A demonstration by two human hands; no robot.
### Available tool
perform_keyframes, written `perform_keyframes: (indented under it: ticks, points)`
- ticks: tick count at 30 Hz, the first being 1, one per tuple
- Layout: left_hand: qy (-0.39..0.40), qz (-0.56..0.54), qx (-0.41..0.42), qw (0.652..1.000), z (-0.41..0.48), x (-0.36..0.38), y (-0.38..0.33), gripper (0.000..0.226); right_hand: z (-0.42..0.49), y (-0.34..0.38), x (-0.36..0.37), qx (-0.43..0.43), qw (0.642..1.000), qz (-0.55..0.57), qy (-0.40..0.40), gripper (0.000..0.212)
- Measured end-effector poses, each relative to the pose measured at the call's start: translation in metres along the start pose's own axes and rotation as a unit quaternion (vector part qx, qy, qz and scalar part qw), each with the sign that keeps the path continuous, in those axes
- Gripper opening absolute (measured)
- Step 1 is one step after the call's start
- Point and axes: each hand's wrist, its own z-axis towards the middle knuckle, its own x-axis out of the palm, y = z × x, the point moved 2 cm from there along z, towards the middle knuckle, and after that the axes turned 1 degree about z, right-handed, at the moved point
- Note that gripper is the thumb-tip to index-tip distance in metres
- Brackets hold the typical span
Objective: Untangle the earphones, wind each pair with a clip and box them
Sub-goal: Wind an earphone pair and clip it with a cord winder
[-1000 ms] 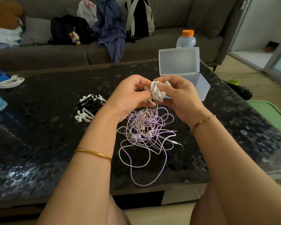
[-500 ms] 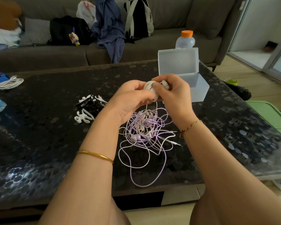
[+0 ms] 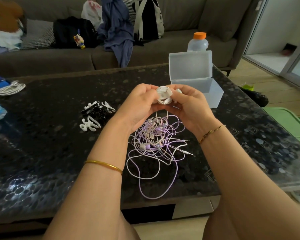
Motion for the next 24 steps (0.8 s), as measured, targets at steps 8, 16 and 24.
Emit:
perform_keyframes:
  ticks: [8,16,24]
  points:
    - [-0.027,-0.086,-0.021,0.996,0.002,-0.001,0.003,0.014,-0.002,-0.004,0.003,-0.074,0.988,-0.103,-0.085,0.011]
    - [-0.064,-0.117,-0.037,0.99,0.003,0.001,0.006,0.023,-0.001,-0.007,0.007,-0.184,0.945,-0.239,-0.127,0.01]
    - [-0.044,-0.208,-0.072,0.975,0.003,0.005,0.006,0.021,0.004,-0.012,0.005,-0.144,0.956,-0.197,-0.163,0.01]
